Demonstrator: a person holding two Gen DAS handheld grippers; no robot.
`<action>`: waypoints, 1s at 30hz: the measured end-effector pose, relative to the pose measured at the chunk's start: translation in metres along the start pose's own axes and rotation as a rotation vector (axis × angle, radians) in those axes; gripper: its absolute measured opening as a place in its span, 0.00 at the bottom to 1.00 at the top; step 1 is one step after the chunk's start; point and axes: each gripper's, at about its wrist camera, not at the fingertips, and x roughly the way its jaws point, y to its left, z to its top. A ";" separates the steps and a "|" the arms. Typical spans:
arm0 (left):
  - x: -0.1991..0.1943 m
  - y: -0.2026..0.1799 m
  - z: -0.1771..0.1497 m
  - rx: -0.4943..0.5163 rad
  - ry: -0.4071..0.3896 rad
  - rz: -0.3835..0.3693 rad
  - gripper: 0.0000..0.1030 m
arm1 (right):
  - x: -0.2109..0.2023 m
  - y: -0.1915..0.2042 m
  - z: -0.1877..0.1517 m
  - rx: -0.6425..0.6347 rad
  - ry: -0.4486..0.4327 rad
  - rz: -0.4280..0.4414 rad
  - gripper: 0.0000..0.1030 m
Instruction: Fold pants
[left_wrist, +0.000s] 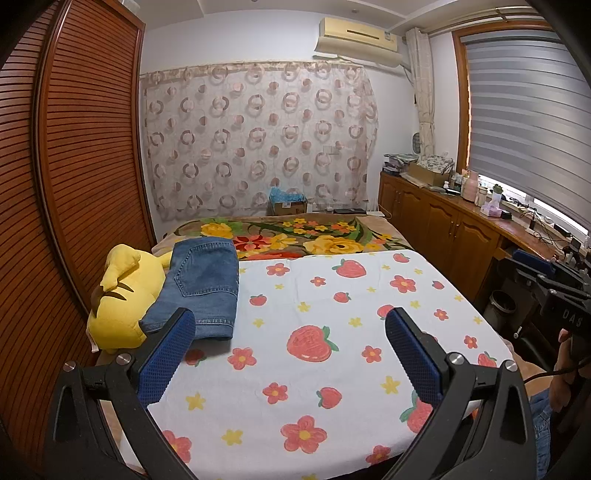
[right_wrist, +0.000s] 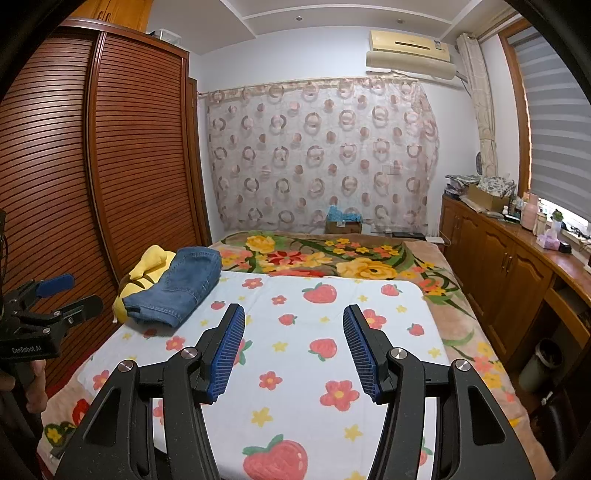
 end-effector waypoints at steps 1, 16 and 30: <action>0.000 0.000 0.000 0.001 0.000 0.001 1.00 | 0.001 -0.002 0.001 -0.001 0.001 0.001 0.56; 0.000 0.001 0.000 -0.002 -0.003 0.001 1.00 | -0.001 -0.008 0.001 0.002 0.001 -0.001 0.56; -0.001 0.002 -0.001 -0.003 -0.004 0.000 1.00 | -0.001 -0.007 0.002 0.003 0.003 0.002 0.56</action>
